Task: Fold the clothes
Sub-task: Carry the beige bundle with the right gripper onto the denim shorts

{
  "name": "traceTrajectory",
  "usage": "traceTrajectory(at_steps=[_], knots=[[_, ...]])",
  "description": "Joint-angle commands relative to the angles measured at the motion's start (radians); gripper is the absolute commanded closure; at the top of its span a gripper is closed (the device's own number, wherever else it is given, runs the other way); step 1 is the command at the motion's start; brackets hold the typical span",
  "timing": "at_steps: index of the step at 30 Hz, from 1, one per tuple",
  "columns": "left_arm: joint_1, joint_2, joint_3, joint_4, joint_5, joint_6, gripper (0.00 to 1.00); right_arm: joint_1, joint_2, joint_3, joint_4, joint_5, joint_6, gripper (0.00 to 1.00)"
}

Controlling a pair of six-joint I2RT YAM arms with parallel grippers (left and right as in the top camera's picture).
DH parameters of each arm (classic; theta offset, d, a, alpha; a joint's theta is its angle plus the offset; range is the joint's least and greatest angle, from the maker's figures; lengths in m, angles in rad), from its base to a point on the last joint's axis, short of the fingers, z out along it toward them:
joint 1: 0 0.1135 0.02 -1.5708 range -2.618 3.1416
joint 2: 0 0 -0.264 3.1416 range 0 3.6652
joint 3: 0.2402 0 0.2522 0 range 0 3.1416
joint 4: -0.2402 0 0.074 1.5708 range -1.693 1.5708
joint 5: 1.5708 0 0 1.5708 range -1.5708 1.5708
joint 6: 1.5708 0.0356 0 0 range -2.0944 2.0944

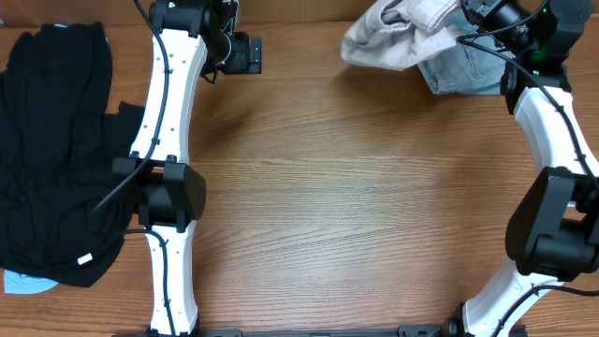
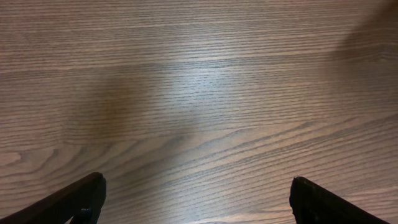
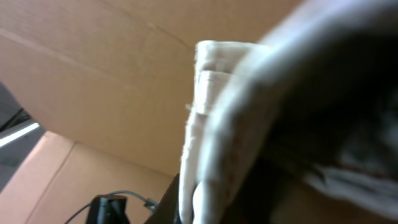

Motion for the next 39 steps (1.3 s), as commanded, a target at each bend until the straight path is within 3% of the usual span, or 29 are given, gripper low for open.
traceTrajectory(at_steps=[1,12,26,34,39], knots=[[-0.004,-0.027,0.005,0.000,-0.010,0.014,0.04,0.002,-0.049,0.036,0.053,-0.037,0.063,0.96],[-0.004,-0.027,0.005,0.001,-0.010,0.014,0.04,-0.043,-0.049,0.036,0.079,0.060,0.056,0.96],[-0.004,-0.027,0.005,0.045,-0.019,0.016,0.01,-0.109,-0.030,0.036,0.148,0.291,-0.072,0.96],[-0.004,-0.027,0.005,0.084,-0.062,0.015,0.02,-0.128,0.093,0.036,0.355,0.352,-0.039,0.96],[-0.004,-0.027,0.005,0.113,-0.063,0.015,0.02,-0.144,0.184,0.036,0.370,0.392,-0.042,0.96]])
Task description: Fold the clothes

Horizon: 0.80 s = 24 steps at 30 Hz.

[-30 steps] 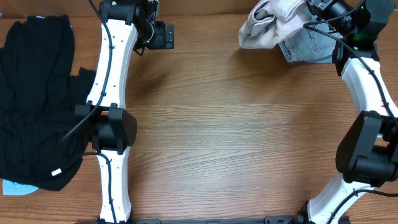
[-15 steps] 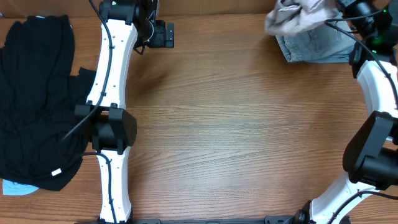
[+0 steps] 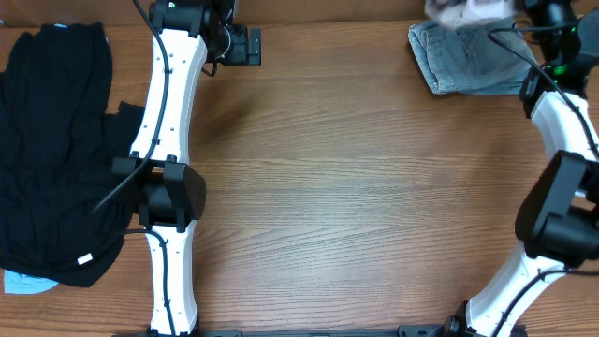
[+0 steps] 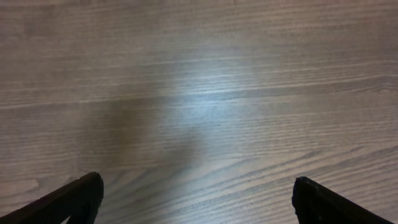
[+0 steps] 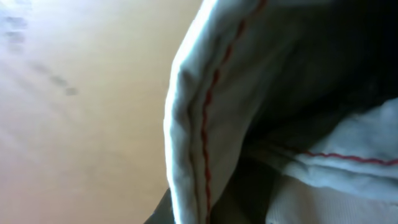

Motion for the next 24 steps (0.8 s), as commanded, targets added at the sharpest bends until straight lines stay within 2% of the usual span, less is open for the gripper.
traceTrajectory(at_steps=[1,6,9,10,13,17,20,24], knots=[[-0.004,-0.027,0.005,0.018,-0.017,0.015,0.02,-0.023,0.071,0.035,0.016,0.055,-0.008,0.96],[-0.004,-0.027,0.005,0.039,-0.016,0.014,0.01,-0.045,0.183,0.035,-0.059,-0.053,-0.010,0.96],[-0.004,-0.027,0.005,0.049,-0.016,0.014,0.02,-0.071,0.204,0.033,-0.267,-0.105,-0.048,0.95],[-0.004,-0.027,0.005,0.052,-0.016,0.014,0.01,-0.079,0.204,0.033,-0.333,-0.120,-0.084,0.92],[-0.004,-0.027,0.005,0.066,-0.013,0.014,0.01,-0.110,0.203,0.033,-0.461,-0.193,-0.142,0.72],[-0.004,-0.027,0.005,0.081,-0.013,0.010,0.01,-0.152,0.203,0.033,-0.675,-0.280,-0.195,0.58],[-0.006,-0.027,0.005,0.090,-0.013,0.011,0.00,-0.176,0.201,0.033,-0.822,-0.304,-0.254,0.41],[-0.009,-0.027,0.005,0.092,-0.013,0.011,0.00,-0.203,0.172,0.033,-1.031,-0.297,-0.377,0.29]])
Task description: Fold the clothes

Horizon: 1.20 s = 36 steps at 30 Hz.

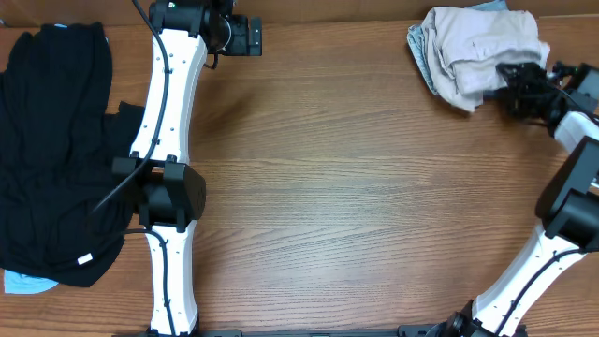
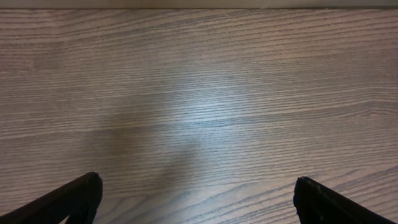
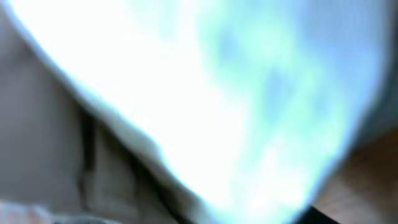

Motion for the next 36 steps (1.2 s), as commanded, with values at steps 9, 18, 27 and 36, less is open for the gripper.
traceTrajectory(at_steps=[9,18,27,36], knots=[[-0.009,-0.027,0.005,0.005,-0.010,0.011,0.00,-0.024,-0.233,0.004,-0.401,0.131,-0.383,0.15],[-0.009,-0.027,0.005,0.006,-0.010,0.011,0.00,0.090,-0.397,0.004,-0.229,0.286,-0.566,0.36],[-0.008,-0.027,0.005,0.011,-0.019,0.011,0.00,0.294,-0.227,0.003,0.121,0.856,-0.615,0.00],[-0.008,-0.027,0.005,0.017,-0.023,0.015,0.00,0.301,0.084,0.003,0.469,0.906,-0.615,0.00]])
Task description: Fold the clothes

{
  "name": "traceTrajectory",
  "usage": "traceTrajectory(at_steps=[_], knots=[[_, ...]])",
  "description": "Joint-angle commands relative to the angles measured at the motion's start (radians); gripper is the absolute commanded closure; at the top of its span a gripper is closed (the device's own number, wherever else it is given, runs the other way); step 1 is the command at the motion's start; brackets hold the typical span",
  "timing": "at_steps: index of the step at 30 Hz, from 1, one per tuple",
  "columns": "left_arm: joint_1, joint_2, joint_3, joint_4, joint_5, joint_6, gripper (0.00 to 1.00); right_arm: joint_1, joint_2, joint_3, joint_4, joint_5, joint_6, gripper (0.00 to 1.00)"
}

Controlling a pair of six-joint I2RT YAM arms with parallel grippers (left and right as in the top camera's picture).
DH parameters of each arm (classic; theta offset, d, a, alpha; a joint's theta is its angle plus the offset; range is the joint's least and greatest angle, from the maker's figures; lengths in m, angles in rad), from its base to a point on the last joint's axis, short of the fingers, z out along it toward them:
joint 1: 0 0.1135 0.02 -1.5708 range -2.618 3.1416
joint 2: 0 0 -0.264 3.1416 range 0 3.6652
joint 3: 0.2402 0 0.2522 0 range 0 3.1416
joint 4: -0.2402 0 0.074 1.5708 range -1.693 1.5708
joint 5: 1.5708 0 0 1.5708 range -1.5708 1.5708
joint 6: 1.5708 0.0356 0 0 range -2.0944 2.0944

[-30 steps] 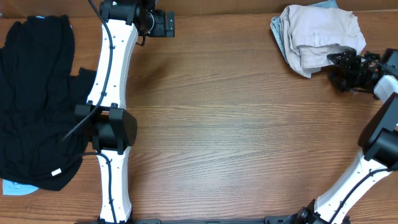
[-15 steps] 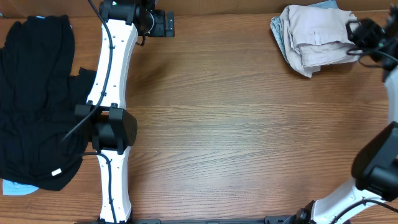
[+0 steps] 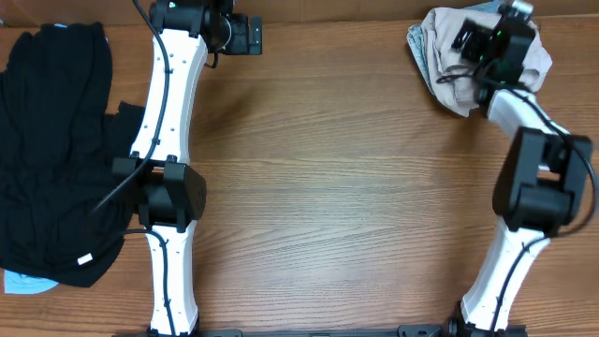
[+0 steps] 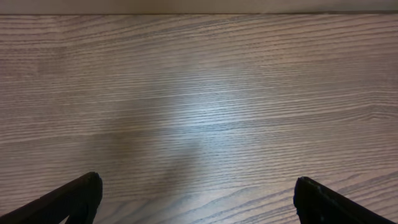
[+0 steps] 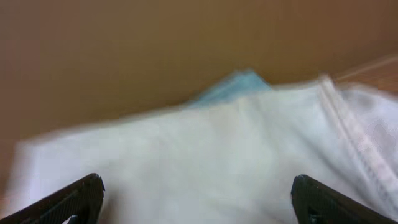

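A pale beige garment (image 3: 449, 54) lies folded on top of a light blue denim piece (image 3: 418, 44) at the table's far right corner. My right gripper (image 3: 468, 39) hovers over this stack, open, with the whitish cloth (image 5: 205, 155) filling its view between the fingertips (image 5: 81, 196). A heap of black clothes (image 3: 51, 150) covers the left edge of the table. My left gripper (image 3: 255, 36) is open at the far edge of the table, above bare wood (image 4: 199, 112), nothing between its fingers.
A light blue scrap (image 3: 23, 281) peeks from under the black heap at the front left. The wooden table (image 3: 328, 206) spreads between the two arms. A brown cardboard wall (image 5: 155, 43) rises behind the right stack.
My right gripper has moved from the right side of the beige garment to above the stack, and stands open over the cloth. The left gripper has not moved.
At first my right gripper held the beige garment above the denim at the far right. Then the garment was at the table's far edge. Later it lay on the denim with the gripper beside it. Now the gripper is open above the stack.
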Motion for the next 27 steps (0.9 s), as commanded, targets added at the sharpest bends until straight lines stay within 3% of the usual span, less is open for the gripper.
traceTrajectory(at_steps=[1,6,11,15,21,27], knots=[[-0.007,-0.027,0.005,0.005,-0.011,0.015,0.00,-0.018,0.103,0.000,0.070,0.055,-0.005,0.00],[-0.007,-0.027,0.005,0.009,-0.033,0.014,0.00,-0.018,0.166,0.001,0.102,0.055,-0.004,0.00],[-0.007,-0.027,0.005,0.008,-0.037,0.014,0.00,-0.014,0.079,0.001,0.117,0.055,-0.004,0.00],[-0.007,-0.027,0.005,0.008,-0.036,0.014,0.00,-0.014,-0.118,0.001,0.062,0.055,0.012,0.00],[-0.007,-0.027,0.005,0.008,-0.037,0.014,0.00,-0.008,-0.527,0.001,-0.150,0.044,0.014,0.00],[-0.007,-0.027,0.005,0.008,-0.036,0.014,0.00,-0.002,-0.888,0.001,-0.280,-0.118,0.014,0.00]])
